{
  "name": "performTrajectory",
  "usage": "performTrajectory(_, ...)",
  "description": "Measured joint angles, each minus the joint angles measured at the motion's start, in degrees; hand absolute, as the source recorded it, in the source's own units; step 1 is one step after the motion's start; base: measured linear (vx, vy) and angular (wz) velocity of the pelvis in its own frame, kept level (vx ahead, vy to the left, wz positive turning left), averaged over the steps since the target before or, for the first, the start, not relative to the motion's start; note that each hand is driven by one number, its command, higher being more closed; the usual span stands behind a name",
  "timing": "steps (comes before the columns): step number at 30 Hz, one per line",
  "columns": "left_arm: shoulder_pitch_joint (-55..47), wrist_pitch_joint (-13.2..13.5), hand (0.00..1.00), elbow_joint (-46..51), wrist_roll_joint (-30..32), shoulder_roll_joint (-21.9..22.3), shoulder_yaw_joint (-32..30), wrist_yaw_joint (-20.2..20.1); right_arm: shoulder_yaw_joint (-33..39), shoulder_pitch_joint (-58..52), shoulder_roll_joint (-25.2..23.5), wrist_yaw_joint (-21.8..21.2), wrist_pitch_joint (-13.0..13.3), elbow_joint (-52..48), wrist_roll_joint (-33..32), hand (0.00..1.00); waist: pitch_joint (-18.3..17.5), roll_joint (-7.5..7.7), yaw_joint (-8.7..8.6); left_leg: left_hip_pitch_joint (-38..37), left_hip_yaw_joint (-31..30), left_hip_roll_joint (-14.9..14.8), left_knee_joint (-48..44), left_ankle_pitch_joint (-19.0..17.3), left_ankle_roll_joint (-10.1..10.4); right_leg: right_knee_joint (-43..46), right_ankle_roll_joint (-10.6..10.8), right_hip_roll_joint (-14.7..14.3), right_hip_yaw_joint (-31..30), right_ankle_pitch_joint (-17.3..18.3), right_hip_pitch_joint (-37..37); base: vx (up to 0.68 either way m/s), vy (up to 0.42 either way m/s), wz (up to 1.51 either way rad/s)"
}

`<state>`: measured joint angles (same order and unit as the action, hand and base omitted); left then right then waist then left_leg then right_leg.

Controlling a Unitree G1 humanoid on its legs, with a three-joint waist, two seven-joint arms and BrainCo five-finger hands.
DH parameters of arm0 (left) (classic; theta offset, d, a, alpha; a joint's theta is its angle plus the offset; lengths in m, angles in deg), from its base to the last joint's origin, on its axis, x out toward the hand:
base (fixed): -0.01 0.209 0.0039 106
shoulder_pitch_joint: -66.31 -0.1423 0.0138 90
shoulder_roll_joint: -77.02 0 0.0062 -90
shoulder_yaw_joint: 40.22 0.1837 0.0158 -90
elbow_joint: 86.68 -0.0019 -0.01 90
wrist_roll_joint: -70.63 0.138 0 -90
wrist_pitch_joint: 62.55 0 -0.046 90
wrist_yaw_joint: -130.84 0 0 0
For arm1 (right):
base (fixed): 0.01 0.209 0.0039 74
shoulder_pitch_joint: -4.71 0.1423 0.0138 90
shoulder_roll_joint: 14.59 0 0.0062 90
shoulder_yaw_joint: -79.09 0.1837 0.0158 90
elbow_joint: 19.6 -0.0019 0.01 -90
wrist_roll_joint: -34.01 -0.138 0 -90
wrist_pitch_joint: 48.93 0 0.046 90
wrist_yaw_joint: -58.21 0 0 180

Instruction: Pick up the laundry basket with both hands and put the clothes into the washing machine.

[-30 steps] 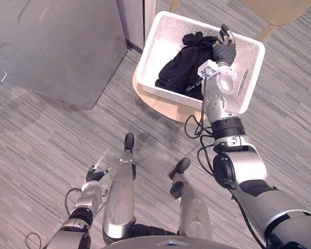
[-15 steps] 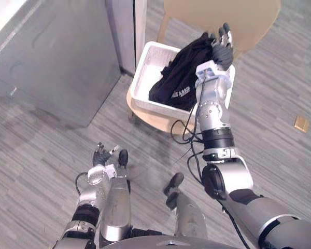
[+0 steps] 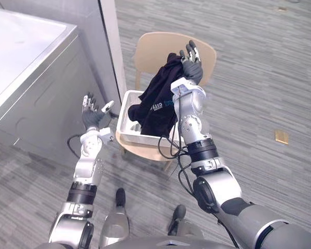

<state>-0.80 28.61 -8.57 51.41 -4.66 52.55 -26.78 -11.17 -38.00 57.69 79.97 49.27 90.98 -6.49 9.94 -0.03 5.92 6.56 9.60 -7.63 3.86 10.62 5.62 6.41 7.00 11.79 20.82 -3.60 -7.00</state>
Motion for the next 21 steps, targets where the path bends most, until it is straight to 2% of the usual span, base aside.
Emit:
performTrajectory(4, 4.05, -0.29, 0.00, -7.52, 1.46, -1.43, 4.68, -2.25, -1.83, -1.61, 0.00, -0.06, -0.39, -0.01, -0.06, 1.00, -1.16, -0.14, -1.41, -1.03, 1.42, -0.11, 0.17, -0.37, 0.25, -1.15, -0.01, -0.33, -1.51, -0.77, 0.32, 0.00, -0.001, -0.22)
performTrajectory(7, 8.68, -1.85, 0.00, -16.08, 1.98, -1.54, 9.80, -4.92, -3.47, -1.61, 0.05, -0.30, -0.53, -0.01, -0.14, 1.00, -1.19, -0.18, -2.71, -1.19, 2.31, -0.24, 0.41, -0.72, 0.66, -2.17, -0.21, -0.71, -2.54, -1.76, 0.12, -0.03, 0.010, -0.19)
performTrajectory(10, 13.83, -3.40, 0.00, -24.13, 2.62, -1.62, 14.02, -7.11, -5.38, -1.53, 0.01, -0.60, -0.62, -0.02, -0.33, 1.00, -1.21, -0.17, -3.31, -1.03, 4.31, -0.52, 0.43, -0.73, 0.65, -3.44, -0.48, -1.21, -4.45, -3.22, -1.04, -0.02, 0.007, -0.31)
performTrajectory(13, 18.58, -4.06, 0.00, -29.94, 2.63, -1.81, 17.20, -9.35, -6.47, -1.43, -0.02, -0.77, -0.79, -0.02, -0.81, 1.00, -1.25, -0.24, -4.44, -0.51, 5.40, -0.52, 0.45, -0.58, 0.52, -4.40, -0.58, -1.45, -5.55, -4.34, -1.91, -0.01, -0.002, -0.25)
performTrajectory(16, 22.81, -4.59, 0.00, -34.42, 3.57, -3.11, 20.47, -12.83, -6.76, 0.29, -0.60, -1.28, -0.95, 0.06, -1.58, 1.00, -1.24, -0.25, -4.68, -0.23, 8.04, -0.57, 0.47, -0.35, 0.20, -5.83, -0.73, -1.88, -8.14, -6.01, -3.47, 0.01, -0.011, -0.43)
performTrajectory(21, 25.80, -5.05, 0.00, -39.35, 6.06, -2.26, 22.77, -17.61, -9.07, 1.84, -0.55, -1.88, -0.96, 0.13, -2.27, 1.00, -1.25, -0.25, -6.69, -0.69, 9.72, -0.86, 0.47, -0.36, 0.21, -6.15, -0.91, -2.35, -9.65, -6.67, -4.07, 0.03, -0.021, -0.18)
